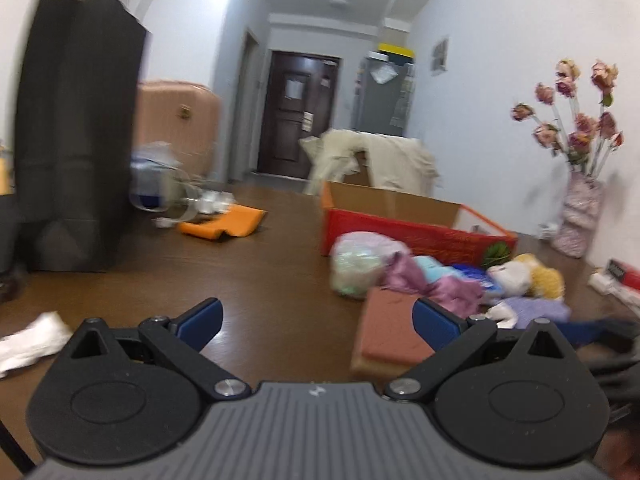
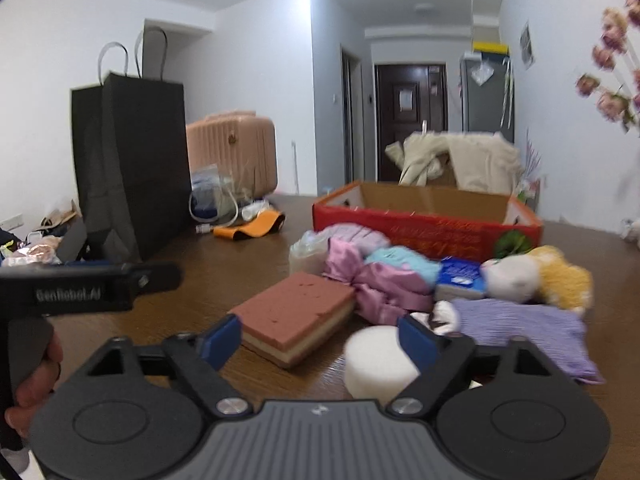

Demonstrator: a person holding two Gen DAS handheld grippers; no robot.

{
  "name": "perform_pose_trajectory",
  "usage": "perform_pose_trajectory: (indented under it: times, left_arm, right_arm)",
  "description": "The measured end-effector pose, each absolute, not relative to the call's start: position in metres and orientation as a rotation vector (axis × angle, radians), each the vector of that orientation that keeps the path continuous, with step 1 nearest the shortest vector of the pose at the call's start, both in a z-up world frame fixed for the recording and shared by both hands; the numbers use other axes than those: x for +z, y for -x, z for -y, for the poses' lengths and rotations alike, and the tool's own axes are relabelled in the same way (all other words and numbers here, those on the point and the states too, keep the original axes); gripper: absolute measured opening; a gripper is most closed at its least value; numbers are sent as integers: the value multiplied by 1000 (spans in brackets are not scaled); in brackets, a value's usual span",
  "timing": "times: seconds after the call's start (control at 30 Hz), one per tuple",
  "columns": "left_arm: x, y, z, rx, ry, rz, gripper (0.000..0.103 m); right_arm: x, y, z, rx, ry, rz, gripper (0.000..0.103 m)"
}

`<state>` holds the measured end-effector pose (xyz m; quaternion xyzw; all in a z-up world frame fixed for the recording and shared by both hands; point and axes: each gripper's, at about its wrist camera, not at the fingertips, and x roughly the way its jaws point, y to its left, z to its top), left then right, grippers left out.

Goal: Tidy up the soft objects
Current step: 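Move both grippers forward to the pink-and-cream sponge block, then close both grippers on the sponge block and lift it toward the box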

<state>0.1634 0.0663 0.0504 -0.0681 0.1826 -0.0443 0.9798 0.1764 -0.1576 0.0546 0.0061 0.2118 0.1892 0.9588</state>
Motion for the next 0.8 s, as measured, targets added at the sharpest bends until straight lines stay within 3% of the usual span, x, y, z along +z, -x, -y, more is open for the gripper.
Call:
perform_pose_trajectory:
  times: [0.1, 0.23, 0.37, 0.57, 0.8]
  left_arm:
    - [42, -195, -60, -129, 167, -444, 82]
    - [23, -225, -66, -202, 292, -587, 46]
    - [17, -222, -69, -239, 324, -597, 30]
    - [17, -197, -64, -239, 405, -622, 27]
    - [22, -190, -58, -346, 430, -645, 37]
  right_arm:
    - [46, -196, 153, 390, -59, -497, 51]
    - [40, -197, 144, 425, 20, -493, 50]
    - [43, -189, 136, 484, 101, -476, 50]
    - [37, -196, 136, 448, 134, -521, 47]
    - [42, -201, 174, 260, 61, -499, 47]
